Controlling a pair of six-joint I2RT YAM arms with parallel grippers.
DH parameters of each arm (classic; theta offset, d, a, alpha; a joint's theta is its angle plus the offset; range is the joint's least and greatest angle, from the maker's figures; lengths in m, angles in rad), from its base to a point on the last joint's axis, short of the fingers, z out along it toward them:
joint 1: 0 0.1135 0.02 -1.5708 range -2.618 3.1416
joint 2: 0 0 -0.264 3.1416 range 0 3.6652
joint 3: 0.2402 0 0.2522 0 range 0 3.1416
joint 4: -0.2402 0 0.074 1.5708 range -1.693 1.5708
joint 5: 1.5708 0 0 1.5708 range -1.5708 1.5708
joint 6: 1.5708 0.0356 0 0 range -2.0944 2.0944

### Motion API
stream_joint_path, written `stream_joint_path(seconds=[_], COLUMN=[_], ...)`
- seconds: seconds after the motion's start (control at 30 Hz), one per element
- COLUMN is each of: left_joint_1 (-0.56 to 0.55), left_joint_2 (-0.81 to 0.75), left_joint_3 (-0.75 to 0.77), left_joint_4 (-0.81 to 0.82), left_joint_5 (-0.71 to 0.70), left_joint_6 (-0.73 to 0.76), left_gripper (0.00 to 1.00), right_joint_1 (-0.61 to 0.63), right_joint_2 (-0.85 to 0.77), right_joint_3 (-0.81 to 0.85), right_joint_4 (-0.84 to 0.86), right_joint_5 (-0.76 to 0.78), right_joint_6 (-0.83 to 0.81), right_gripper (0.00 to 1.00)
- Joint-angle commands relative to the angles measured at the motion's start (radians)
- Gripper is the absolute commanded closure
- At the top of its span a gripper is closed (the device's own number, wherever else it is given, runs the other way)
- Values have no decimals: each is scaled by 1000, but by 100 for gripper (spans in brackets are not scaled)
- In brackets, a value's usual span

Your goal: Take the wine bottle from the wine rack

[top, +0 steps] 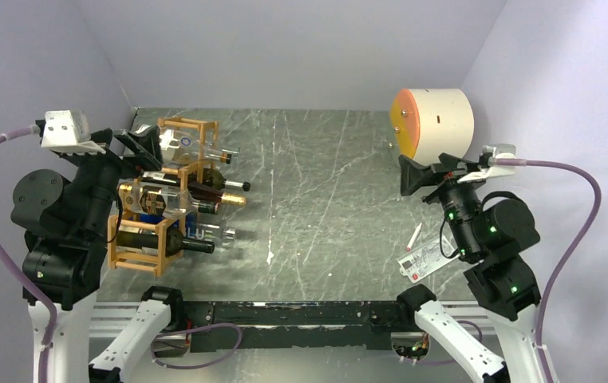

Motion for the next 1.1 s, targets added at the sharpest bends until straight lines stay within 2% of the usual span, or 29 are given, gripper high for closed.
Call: stream_joint_path(seconds=[0.0, 0.47, 0.63, 0.83, 0.93, 1.07], left_joint_1=[40, 128, 143, 150, 153, 155], left_joint_2=[29, 95, 131, 150, 147, 147], left_joint_3=[0, 3, 44, 52, 44, 42], left_joint_4=[-2, -45, -136, -241, -273, -304], left_joint_5=[55, 170, 210, 218, 229, 278], left_joint_6=[-49, -69, -62, -58, -59, -77], left_gripper=[1, 1, 1, 1, 2, 2], right_joint_1=[9, 27, 31, 33, 33, 69], right_joint_2=[28, 139, 139, 226, 291, 433], right_joint_3=[-25, -60, -159, -201, -200, -182], right_joint_4=[21, -64, -39, -49, 13, 161], right_joint_5=[32, 93, -20, -146, -340, -579], right_joint_6=[58, 274, 271, 280, 251, 348], right_gripper=[0, 0, 0, 0, 0, 0])
